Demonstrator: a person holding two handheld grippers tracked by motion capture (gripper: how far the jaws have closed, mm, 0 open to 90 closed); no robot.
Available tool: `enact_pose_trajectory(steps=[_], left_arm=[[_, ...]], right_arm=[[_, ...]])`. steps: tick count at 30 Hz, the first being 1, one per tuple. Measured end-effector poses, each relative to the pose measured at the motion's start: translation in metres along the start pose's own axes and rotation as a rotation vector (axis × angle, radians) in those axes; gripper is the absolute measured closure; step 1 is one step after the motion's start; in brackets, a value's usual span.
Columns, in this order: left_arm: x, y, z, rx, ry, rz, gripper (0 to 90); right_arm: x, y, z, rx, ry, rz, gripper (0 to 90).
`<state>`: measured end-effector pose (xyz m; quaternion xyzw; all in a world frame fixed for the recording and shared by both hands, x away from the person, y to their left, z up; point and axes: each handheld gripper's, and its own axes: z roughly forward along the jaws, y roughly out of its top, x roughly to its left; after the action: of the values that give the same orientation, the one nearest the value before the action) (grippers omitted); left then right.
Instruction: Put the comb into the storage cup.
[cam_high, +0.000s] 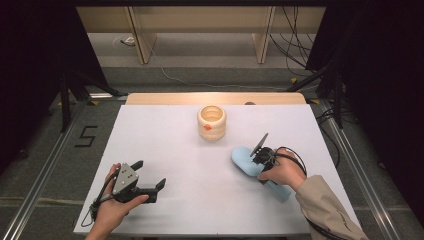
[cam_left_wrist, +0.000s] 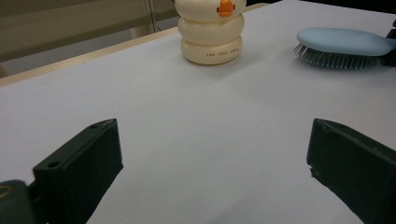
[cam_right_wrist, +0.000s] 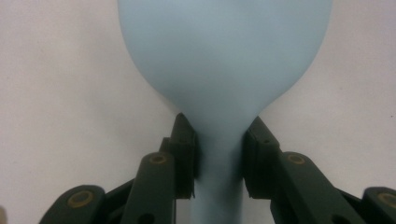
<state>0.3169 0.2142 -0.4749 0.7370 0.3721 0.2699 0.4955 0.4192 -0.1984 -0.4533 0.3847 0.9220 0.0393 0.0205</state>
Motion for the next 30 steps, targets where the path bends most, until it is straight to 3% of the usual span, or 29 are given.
enact_pose_trajectory(steps=[30], left_arm=[[0.0004,-0.0004,-0.0002,-0.002,0.003,-0.006,2.9]], right_arm=[[-0.0001,-0.0019,-0.0021,-0.035,0.036,0.027,70.3]])
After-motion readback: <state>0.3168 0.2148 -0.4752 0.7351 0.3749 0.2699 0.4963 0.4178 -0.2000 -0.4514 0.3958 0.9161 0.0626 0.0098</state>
